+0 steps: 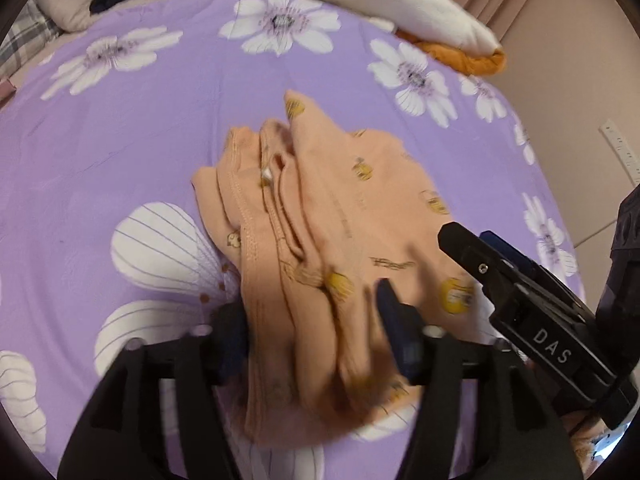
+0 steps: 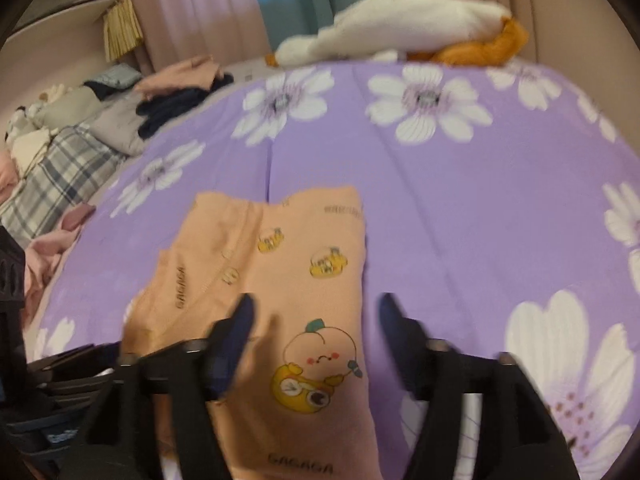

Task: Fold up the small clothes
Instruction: 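Open both grippers and lift them away from the folded garment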

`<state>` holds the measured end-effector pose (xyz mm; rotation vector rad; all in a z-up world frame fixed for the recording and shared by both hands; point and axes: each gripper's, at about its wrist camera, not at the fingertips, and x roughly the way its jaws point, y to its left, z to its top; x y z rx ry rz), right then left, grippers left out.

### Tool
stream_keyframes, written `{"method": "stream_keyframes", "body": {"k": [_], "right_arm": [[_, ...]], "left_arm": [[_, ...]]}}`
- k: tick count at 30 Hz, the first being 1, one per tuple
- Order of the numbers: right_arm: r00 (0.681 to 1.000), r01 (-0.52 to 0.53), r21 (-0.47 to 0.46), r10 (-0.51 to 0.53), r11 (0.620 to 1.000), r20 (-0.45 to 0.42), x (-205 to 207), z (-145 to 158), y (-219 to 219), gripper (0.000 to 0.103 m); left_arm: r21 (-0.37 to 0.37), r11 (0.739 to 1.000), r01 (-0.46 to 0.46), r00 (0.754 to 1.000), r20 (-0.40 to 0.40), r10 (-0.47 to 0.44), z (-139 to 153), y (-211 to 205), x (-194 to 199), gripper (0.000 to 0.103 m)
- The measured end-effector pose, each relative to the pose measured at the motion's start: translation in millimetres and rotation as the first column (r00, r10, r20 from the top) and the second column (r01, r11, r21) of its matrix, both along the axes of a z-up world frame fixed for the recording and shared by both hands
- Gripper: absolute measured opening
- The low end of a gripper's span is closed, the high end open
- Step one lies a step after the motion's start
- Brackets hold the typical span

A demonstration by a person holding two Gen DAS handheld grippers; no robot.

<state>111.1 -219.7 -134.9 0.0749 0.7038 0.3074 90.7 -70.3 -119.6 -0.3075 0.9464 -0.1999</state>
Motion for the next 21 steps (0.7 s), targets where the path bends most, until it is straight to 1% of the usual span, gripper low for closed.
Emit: {"method": "stream_keyframes", "body": {"k": [1,2,3,5,6,7,9,12,21], "right_arm": [[1.0,0.002,0.003,-0.002,1.0,0.019,-4.4,4.8,-0.5,0.074],[0.999,0.003,0.005,-0.003,1.0,0.036,-9.5,10.4,-1.9,0.076],[0.999,0.007,0.005,-0.008,1.0,0.052,-15.5,16.3,-2.8,0.078],[0.996,0.015,0.001,-0.015,1.0,0.088,-27.4,26.6,-4.0,0.086],[0.995,0.013,-0.002,-0.012,1.0,0.103,-31.8,30.0,-3.9,0.087],[0.994,0.009,-0.005,-0.008,1.0,0.114,-35.2,33.1,-3.9,0.087],[0.992,0.006,-0.006,-0.005,1.0,0.126,-42.9,38.7,-5.2,0.088],[0.992,0.009,0.005,-0.01,1.0,0.129,-48.3,42.9,-6.5,0.088],[0.988,0.023,0.012,-0.025,1.0,0.151,-60.1,49.3,-9.0,0.089]], "left_arm": [[-0.002,1.0,-0.006,1.0,0.023,0.006,6.2,1.1,-5.1,0.081],[-0.003,1.0,-0.015,0.998,0.053,0.016,14.1,2.5,-11.6,0.088],[0.001,1.0,-0.023,0.997,0.076,0.023,20.7,3.4,-17.7,0.09],[0.033,0.999,-0.039,0.993,0.11,0.035,34.7,4.7,-31.0,0.095],[0.05,0.997,-0.05,0.991,0.13,0.043,41.7,5.6,-38.2,0.096],[0.056,0.997,-0.057,0.989,0.142,0.049,45.5,6.3,-42.4,0.101],[0.062,0.995,-0.075,0.982,0.179,0.063,57.5,8.9,-56.4,0.102],[0.067,0.994,-0.081,0.978,0.198,0.066,66.7,11.3,-67.3,0.102],[0.056,0.995,-0.078,0.977,0.203,0.065,73.2,14.6,-81.9,0.102]]}}
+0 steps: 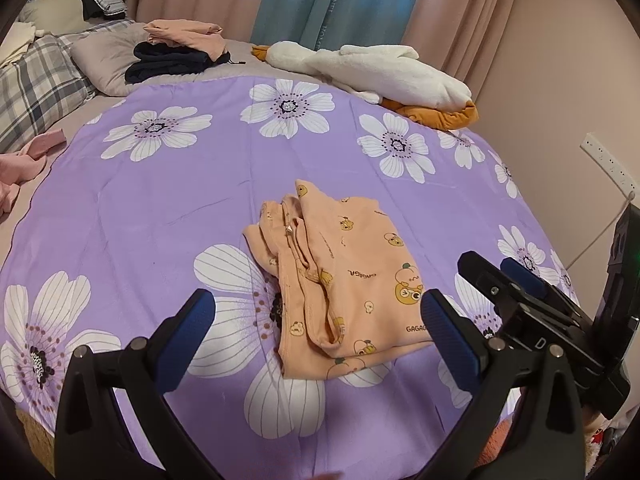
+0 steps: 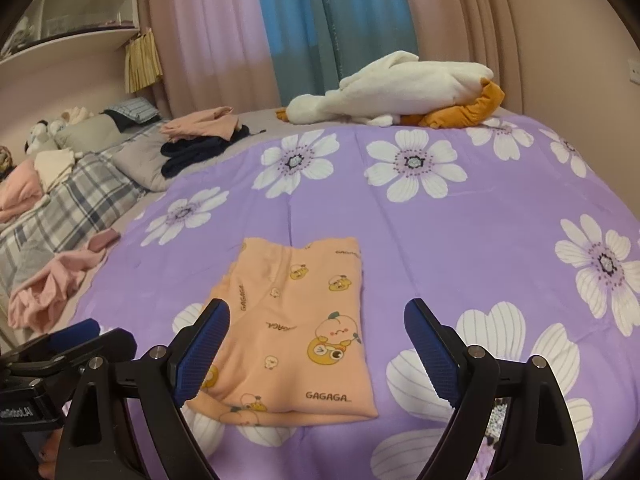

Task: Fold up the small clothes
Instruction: 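Open both grippers and lift them away from the folded garment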

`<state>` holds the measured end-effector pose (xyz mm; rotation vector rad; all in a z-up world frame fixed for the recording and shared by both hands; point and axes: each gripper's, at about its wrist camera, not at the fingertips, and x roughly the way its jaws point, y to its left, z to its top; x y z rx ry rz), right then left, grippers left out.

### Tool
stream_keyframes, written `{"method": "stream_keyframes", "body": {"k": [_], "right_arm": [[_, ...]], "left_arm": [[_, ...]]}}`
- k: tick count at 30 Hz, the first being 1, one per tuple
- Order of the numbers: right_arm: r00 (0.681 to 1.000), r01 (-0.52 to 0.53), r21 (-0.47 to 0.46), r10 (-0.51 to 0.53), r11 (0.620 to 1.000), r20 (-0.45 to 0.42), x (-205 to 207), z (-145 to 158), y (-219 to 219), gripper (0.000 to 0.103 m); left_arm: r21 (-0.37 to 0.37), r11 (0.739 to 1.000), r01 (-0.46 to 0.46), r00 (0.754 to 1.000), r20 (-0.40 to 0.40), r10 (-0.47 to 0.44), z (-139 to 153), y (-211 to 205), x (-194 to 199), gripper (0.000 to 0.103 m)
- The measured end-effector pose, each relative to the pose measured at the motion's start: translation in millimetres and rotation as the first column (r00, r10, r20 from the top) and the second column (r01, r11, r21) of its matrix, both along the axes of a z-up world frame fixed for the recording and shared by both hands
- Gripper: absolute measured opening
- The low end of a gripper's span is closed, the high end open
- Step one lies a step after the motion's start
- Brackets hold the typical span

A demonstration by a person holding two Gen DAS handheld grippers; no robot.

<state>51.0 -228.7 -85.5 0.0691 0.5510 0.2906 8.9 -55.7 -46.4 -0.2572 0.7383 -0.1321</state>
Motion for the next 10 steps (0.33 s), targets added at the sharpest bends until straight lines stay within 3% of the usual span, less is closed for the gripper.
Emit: {"method": "stream_keyframes", "body": {"k": [10], "right_arm": [[1.0,0.012,-0.011,-0.012,1.0,0.007,-9.0,1.3,-1.6,0.089]], "left_arm": [[-0.011,1.0,-0.015,1.0,0.02,0.016,4.4,3.1,-11.8,0.102]]}}
